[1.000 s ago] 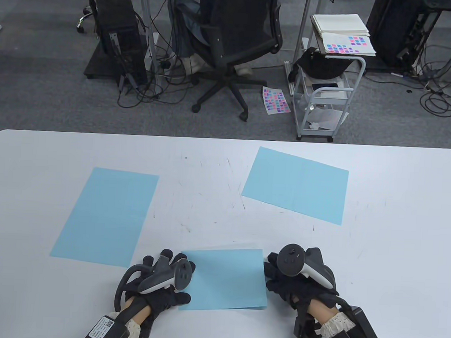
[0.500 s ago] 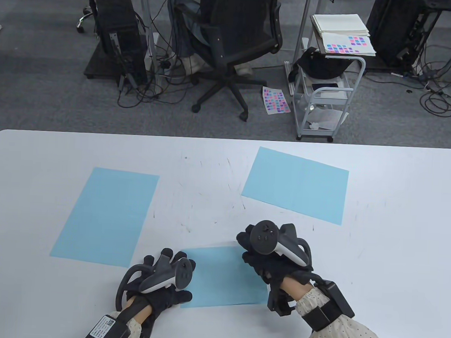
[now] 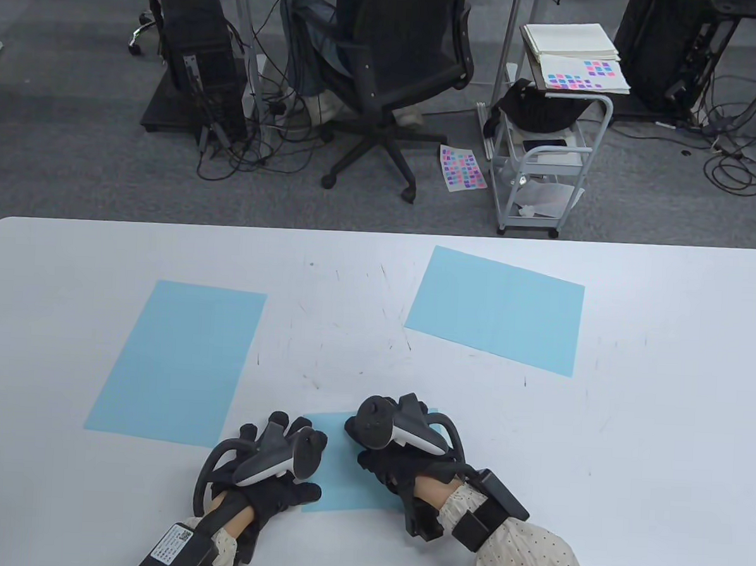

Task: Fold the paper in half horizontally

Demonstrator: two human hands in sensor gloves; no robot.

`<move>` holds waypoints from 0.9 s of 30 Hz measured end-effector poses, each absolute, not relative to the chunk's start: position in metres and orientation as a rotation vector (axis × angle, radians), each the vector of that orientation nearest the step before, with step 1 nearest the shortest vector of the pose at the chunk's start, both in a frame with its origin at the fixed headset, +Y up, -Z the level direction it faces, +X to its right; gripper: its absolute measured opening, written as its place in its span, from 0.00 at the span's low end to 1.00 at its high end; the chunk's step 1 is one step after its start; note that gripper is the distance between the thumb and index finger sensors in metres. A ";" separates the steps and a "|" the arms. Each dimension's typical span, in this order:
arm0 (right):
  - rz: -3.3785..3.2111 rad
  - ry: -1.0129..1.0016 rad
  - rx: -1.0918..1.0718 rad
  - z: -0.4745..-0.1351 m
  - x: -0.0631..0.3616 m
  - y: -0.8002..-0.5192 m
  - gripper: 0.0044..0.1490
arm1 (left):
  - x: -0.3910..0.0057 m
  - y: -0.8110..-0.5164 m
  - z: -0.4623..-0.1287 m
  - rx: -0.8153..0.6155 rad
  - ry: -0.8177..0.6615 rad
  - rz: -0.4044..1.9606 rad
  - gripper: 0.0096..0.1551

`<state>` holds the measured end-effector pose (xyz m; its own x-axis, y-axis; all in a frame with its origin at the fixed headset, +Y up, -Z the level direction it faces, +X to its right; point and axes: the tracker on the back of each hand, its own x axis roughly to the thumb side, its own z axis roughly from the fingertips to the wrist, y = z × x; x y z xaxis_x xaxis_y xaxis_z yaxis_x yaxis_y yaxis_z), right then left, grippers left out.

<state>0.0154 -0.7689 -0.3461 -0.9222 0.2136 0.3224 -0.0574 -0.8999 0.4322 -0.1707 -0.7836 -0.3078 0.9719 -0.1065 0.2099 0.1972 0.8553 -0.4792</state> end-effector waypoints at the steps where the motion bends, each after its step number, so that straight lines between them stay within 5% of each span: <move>1: 2.877 0.645 0.549 -0.346 0.016 -0.770 0.41 | -0.171 -0.784 -0.308 -0.521 -0.179 -0.161 0.51; 27: 2.933 0.743 0.480 -0.349 0.028 -0.776 0.41 | -0.173 -0.784 -0.309 -0.524 -0.186 -0.165 0.50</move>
<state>0.0280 -0.7762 -0.3489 -0.9479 0.1508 0.2805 0.0010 -0.8794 0.4761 -0.1728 -0.7841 -0.3085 0.9701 -0.1083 0.2172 0.2027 0.8536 -0.4799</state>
